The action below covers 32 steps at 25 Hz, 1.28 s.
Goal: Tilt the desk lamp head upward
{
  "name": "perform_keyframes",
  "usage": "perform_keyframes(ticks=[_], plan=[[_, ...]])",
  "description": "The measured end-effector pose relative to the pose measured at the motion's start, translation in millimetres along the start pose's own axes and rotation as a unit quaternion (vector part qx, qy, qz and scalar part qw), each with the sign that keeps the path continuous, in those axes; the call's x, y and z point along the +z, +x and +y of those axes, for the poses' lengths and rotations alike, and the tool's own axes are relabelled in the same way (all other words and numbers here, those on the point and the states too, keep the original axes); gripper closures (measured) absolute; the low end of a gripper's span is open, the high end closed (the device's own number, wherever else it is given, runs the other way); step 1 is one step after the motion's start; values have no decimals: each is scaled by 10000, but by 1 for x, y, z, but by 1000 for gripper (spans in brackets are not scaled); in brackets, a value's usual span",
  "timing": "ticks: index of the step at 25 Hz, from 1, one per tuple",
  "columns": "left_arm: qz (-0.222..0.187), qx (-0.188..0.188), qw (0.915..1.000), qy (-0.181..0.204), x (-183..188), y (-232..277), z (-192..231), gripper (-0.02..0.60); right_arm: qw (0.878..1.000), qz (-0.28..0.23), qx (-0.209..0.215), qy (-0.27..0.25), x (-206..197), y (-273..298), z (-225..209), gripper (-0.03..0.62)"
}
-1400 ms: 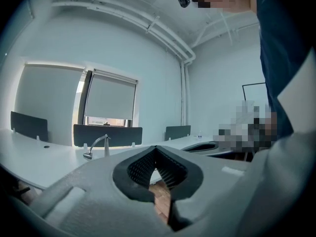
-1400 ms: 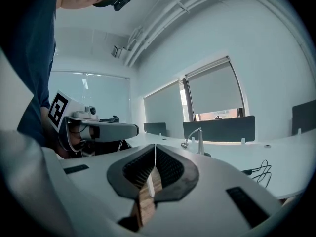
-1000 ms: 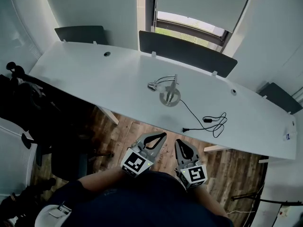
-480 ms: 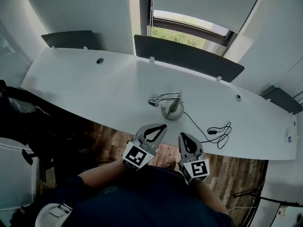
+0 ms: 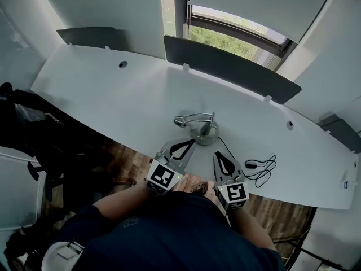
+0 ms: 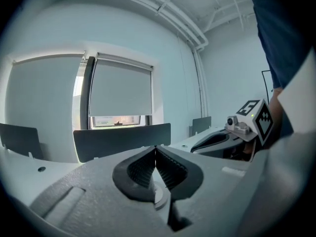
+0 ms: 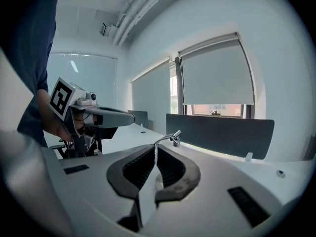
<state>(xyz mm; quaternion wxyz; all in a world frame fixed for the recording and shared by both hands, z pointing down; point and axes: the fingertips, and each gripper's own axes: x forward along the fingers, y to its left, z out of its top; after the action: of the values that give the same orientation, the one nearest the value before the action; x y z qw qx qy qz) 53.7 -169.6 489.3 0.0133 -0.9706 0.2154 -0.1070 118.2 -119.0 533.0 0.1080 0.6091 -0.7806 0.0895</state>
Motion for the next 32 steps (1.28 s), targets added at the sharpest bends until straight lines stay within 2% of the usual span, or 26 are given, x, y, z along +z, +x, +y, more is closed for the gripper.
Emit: perform_keyframes(ticks=[4,9,16,22,28,32], plan=[[160,308,9994,92,-16,24,15,574,9999,62,112,77,-13,17,-24,580],[568,553,9962,352,-48,46,34,574,9992,161,287,219,-12,39,-38,580],[978,609,9911,673,-69,66,47,574,9991,340,255,37,-34,69,-55,574],[1278,644,9853,932,-86,78,59,544,9969,742,198,-142,-51,87,-61,530],[1603,650,9767,1268,-103,89,66,507,9960,793,354,-224,-62,109,-61,484],[1771,654,9704,1508,-112,96,70,502,9944,951,282,-376,-71,123,-66,445]])
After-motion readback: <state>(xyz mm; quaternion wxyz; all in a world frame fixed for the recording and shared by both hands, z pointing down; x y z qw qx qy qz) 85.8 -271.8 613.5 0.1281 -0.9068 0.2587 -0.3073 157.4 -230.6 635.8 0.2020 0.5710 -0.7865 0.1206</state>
